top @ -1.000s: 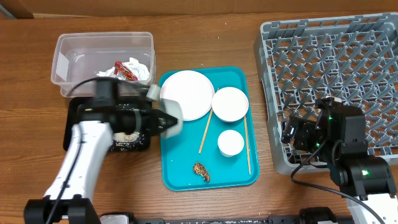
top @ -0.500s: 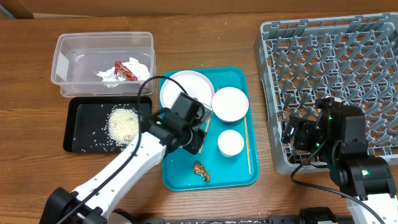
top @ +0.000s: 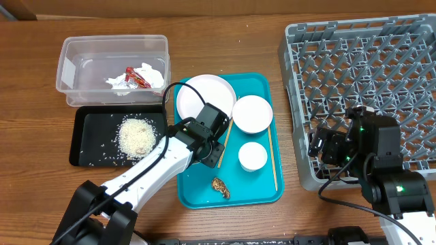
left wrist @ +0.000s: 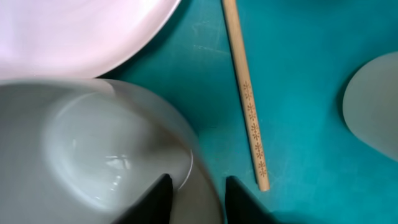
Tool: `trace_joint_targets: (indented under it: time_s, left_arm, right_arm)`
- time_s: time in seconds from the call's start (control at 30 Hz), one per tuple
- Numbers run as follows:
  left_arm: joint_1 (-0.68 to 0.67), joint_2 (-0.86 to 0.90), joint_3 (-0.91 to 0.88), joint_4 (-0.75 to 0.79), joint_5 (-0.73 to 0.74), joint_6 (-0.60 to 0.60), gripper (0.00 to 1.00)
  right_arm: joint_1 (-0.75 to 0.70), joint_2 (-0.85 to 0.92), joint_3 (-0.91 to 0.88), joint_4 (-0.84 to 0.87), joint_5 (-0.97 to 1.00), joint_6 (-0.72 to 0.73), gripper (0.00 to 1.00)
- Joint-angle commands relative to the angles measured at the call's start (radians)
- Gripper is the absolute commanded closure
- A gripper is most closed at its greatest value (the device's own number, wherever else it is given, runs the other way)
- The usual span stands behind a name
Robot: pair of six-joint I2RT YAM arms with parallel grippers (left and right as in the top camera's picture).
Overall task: Sort waste into correct bins and load items into the dishwasher
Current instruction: 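Return the emptied bowl to the teal tray and release it, then grasp the brown food scrap on the teal tray with the left gripper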
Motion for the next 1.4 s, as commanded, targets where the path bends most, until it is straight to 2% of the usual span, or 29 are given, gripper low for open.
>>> trace_joint_targets:
  time_s: [0.0, 0.1, 0.2, 0.27, 0.4, 0.47, 0.73, 1.03, 1.37]
  left_arm:
    - [-0.002, 0.003, 0.027, -0.008, 0.022, -0.011, 0.62]
    - [-0.002, -0.002, 0.072, -0.043, 0.057, -0.011, 0.55]
    - [-0.002, -0.003, 0.136, -0.099, 0.101, -0.011, 0.53]
    - [-0.002, -0.003, 0.179, -0.137, 0.172, -0.01, 0.53]
    - [-0.004, -0.003, 0.213, -0.186, 0.379, -0.01, 0.44]
    - [-0.005, -0.002, 0.211, -0.22, 0.422, -0.01, 0.44]
    - [-0.014, -0.001, 0.155, -0.369, 0.377, -0.01, 0.43]
    - [-0.073, 0.003, 0.019, -0.277, 0.374, -0.01, 0.33]
    - [-0.131, 0.061, -0.029, -0.203, 0.294, -0.037, 0.32]
  right_arm:
    - [-0.002, -0.009, 0.029, 0.005, 0.002, 0.001, 0.0]
    - [-0.002, -0.009, 0.029, 0.005, 0.002, 0.001, 0.0]
    - [-0.002, -0.009, 0.029, 0.005, 0.002, 0.001, 0.0]
    - [-0.002, -0.009, 0.029, 0.005, 0.002, 0.001, 0.0]
    - [-0.002, -0.009, 0.029, 0.005, 0.002, 0.001, 0.0]
    - [-0.002, -0.009, 0.029, 0.005, 0.002, 0.001, 0.0]
    - [-0.002, -0.009, 0.029, 0.005, 0.002, 0.001, 0.0]
    - [-0.002, -0.009, 0.029, 0.005, 0.002, 0.001, 0.0]
    - [-0.002, -0.009, 0.029, 0.005, 0.002, 0.001, 0.0]
